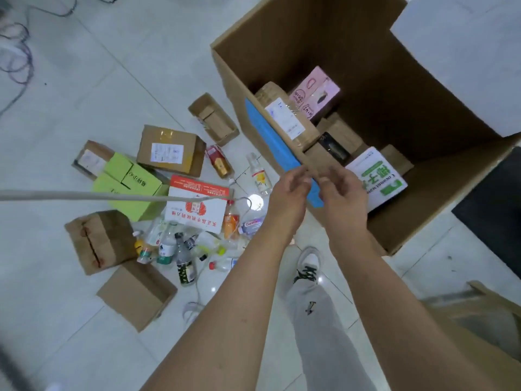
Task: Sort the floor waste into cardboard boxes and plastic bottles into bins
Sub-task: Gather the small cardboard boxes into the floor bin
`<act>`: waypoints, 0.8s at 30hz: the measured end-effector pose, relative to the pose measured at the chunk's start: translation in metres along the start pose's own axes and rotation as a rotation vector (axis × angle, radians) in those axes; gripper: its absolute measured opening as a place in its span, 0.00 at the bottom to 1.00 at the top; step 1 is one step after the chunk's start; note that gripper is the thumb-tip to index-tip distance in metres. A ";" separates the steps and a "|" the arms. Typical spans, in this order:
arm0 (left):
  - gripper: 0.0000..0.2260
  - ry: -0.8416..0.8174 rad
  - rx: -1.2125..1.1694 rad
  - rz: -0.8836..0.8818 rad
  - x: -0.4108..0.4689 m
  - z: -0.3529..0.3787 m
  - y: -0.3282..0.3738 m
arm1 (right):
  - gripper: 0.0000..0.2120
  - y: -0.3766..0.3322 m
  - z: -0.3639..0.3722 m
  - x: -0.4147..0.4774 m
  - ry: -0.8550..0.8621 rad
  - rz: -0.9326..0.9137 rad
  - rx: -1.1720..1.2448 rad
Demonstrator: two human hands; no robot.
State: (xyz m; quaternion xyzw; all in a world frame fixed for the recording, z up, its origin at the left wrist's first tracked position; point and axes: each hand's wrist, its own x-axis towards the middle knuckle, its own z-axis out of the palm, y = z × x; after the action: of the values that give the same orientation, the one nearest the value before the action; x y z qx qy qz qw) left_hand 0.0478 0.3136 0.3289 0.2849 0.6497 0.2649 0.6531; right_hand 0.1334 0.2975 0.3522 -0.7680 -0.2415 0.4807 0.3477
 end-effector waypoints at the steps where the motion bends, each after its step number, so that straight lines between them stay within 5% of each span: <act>1: 0.15 0.028 -0.022 -0.006 -0.006 -0.019 -0.006 | 0.13 0.005 0.012 -0.008 -0.049 -0.007 -0.029; 5: 0.15 0.149 -0.047 -0.078 -0.035 -0.103 -0.047 | 0.09 0.041 0.066 -0.039 -0.325 0.006 -0.194; 11: 0.15 0.249 -0.194 -0.237 -0.089 -0.207 -0.146 | 0.19 0.113 0.158 -0.104 -0.620 0.014 -0.614; 24: 0.11 0.569 -0.317 -0.524 -0.162 -0.429 -0.361 | 0.21 0.269 0.370 -0.239 -0.997 0.135 -0.920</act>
State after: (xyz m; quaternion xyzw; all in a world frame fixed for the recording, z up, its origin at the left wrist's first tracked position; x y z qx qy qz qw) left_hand -0.3926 -0.0419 0.1858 -0.0786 0.8059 0.2549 0.5286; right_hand -0.2926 0.0678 0.1735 -0.5378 -0.5040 0.6462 -0.1977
